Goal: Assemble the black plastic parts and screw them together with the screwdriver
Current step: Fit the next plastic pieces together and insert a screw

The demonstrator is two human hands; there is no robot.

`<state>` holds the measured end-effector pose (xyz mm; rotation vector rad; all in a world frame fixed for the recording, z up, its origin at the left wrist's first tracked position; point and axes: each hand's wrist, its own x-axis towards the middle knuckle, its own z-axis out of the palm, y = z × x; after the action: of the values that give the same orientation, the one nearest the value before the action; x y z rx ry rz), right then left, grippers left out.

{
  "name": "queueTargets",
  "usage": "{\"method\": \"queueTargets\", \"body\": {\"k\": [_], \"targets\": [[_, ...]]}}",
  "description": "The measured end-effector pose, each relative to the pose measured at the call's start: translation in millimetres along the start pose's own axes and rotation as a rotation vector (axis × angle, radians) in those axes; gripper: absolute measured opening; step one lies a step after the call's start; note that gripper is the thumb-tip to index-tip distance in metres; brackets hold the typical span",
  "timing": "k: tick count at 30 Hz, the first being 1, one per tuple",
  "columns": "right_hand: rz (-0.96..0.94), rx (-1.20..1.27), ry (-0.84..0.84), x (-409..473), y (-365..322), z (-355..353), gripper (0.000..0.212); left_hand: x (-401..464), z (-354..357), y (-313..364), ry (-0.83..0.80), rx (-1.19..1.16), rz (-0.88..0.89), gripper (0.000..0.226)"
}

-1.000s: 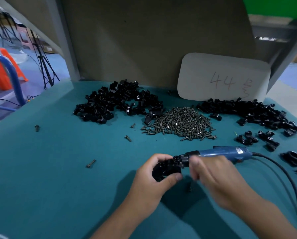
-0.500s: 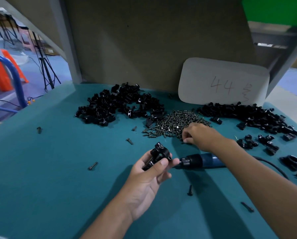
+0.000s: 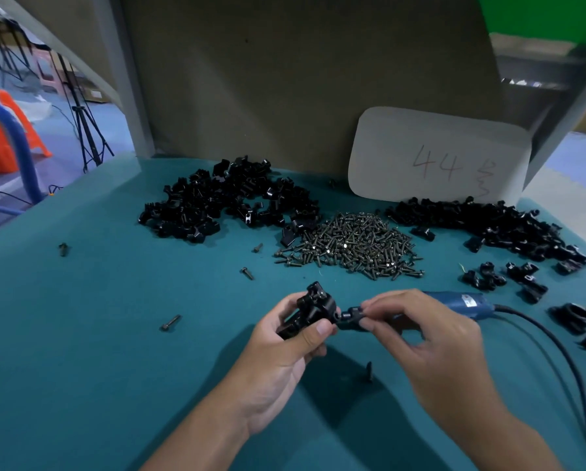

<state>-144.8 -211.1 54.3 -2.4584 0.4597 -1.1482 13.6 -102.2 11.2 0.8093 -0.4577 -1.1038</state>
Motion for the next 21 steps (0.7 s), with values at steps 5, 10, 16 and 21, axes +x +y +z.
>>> {"method": "queueTargets", "body": {"k": [5, 10, 16, 21], "targets": [[-0.073, -0.013, 0.054, -4, 5, 4, 0.003, 0, -2, -2, -0.039, 0.08, -0.006, 0.039], [-0.139, -0.05, 0.026, -8, 10, 6, 0.001, 0, -1, -5, -0.054, 0.09, -0.018, 0.035], [-0.18, -0.085, 0.02, -10, 9, 6, 0.002, 0, -1, -7, -0.04, 0.112, -0.024, 0.044], [-0.176, -0.066, 0.005, -12, 7, 9, 0.009, -1, 0, -6, -0.047, 0.115, -0.041, 0.055]]}}
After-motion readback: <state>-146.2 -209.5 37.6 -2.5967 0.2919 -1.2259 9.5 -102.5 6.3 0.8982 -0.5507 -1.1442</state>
